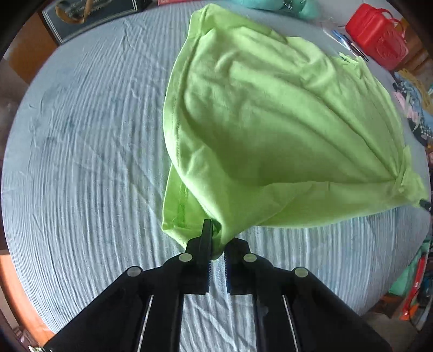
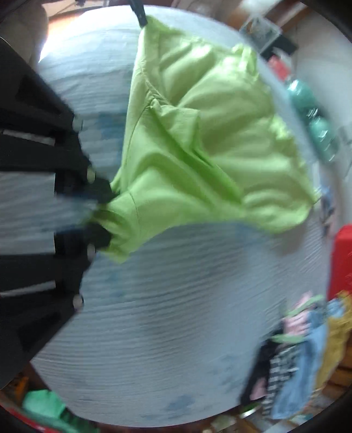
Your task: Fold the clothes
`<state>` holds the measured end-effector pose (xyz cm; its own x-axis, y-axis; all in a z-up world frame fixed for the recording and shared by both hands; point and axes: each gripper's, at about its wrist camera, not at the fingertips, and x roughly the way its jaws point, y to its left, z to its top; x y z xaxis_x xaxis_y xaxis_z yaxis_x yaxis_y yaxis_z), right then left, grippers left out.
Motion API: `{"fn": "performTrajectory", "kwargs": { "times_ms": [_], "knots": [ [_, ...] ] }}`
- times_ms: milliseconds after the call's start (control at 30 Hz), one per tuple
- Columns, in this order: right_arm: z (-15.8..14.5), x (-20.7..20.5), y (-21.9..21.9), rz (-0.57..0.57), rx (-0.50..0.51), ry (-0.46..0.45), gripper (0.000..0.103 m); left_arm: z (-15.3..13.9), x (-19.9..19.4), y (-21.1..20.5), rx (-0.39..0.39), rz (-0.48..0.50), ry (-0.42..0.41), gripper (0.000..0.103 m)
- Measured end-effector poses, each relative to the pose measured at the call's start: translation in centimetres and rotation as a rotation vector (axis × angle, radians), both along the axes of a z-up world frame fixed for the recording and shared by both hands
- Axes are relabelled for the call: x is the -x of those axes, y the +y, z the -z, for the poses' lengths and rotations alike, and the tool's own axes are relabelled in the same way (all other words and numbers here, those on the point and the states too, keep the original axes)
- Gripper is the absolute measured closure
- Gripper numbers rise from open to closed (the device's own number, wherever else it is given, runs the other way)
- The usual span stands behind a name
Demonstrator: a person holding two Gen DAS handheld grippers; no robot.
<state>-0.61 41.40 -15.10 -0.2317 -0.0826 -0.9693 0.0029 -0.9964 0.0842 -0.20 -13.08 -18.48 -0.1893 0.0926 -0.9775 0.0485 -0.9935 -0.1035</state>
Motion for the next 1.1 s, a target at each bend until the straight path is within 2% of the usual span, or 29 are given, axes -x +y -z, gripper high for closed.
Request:
{"fn": "performTrajectory", "kwargs": {
  "times_ms": [67, 100, 133, 167, 333, 433, 533, 667, 767, 833, 1000, 1067, 1100],
  "knots": [
    [-0.8, 0.3, 0.5, 0.019, 0.01, 0.022, 0.065, -1.6, 1.3, -0.6, -0.009, -0.015, 0.035, 0.077],
    [-1.5, 0.6, 0.8, 0.028, 0.016, 0.046, 0.062, -2.6, 2.1, -0.9, -0.005, -0.02, 0.066, 0.057],
    [-2.5, 1.1, 1.0, 0.037, 0.021, 0.076, 0.061, -3.6, 3.3, -1.3, -0.007, -0.024, 0.091, 0.043],
    [-3.4, 1.7, 1.1, 0.042, 0.027, 0.102, 0.06, -4.5, 4.7, -1.7, -0.012, -0.029, 0.113, 0.04],
    [-6.7, 7.7, 0.1, 0.061, 0.087, 0.187, 0.059, -8.8, 12.1, -3.2, -0.038, -0.051, 0.205, 0.04],
    [-7.3, 12.5, -1.2, 0.063, 0.12, 0.204, 0.059, -7.8, 17.3, -2.7, -0.032, -0.074, 0.145, 0.04],
    [-7.3, 18.4, -2.8, 0.061, 0.155, 0.198, 0.059, -5.4, 21.9, -1.8, 0.012, -0.071, 0.084, 0.04],
    [-5.5, 26.0, -4.1, 0.095, 0.185, 0.158, 0.059, -2.5, 26.1, -1.2, 0.013, -0.062, 0.015, 0.04],
    [-3.5, 31.1, -4.8, 0.118, 0.167, 0.125, 0.059, -0.3, 28.6, -0.5, 0.027, -0.039, -0.023, 0.04],
    [-1.7, 34.3, -5.3, 0.129, 0.119, 0.102, 0.056, 0.9, 29.5, -0.3, 0.022, -0.019, -0.04, 0.04],
    [2.3, 38.4, -6.1, 0.137, 0.03, 0.052, 0.043, 2.7, 30.6, 0.1, 0.026, 0.011, -0.056, 0.04],
    [3.6, 38.8, -6.7, 0.121, -0.005, 0.025, 0.043, 2.6, 30.5, 0.4, 0.02, 0.028, -0.033, 0.048],
    [3.9, 38.7, -7.2, 0.096, -0.038, 0.028, 0.057, 2.4, 30.4, 0.5, 0.017, 0.029, -0.021, 0.07]
  ]
}}
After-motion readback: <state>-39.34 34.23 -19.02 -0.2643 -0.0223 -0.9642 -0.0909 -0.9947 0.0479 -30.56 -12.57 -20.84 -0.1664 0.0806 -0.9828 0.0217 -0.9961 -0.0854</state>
